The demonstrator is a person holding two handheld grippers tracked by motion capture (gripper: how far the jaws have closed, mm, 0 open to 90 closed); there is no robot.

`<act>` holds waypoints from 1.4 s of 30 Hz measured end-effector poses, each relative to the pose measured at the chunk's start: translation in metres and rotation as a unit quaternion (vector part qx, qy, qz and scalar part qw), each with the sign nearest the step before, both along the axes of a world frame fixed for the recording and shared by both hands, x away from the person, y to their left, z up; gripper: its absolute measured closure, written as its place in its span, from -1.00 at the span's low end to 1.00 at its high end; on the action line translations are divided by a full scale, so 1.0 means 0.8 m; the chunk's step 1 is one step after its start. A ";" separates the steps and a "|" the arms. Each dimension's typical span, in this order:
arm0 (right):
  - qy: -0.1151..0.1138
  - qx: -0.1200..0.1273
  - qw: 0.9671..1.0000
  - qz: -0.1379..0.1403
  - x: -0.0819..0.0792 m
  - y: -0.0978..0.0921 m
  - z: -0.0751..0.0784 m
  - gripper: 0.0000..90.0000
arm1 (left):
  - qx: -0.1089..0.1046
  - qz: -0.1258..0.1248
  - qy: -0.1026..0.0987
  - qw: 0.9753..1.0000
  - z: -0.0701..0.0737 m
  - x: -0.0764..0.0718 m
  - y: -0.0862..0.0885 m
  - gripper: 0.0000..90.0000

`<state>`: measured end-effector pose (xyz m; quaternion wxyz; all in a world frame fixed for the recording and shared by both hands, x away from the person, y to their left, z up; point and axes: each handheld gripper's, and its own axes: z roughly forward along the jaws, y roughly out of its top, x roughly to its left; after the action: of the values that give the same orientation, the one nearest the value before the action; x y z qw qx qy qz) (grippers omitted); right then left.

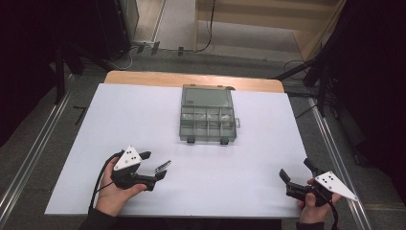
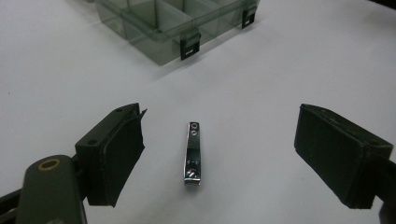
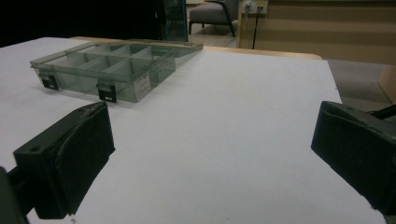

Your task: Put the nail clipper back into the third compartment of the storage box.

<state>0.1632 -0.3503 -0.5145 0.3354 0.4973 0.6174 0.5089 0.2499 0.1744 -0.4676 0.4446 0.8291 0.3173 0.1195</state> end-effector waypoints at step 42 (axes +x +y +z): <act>0.003 -0.002 1.000 -0.004 0.001 0.001 -0.001 -1.00 | 0.155 0.031 0.087 0.984 -0.027 0.021 -0.027 0.61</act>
<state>0.1638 -0.3494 -0.5150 0.3366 0.5001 0.6177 0.5050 0.2670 0.1524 -0.4896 0.2774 0.8851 0.3579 0.1079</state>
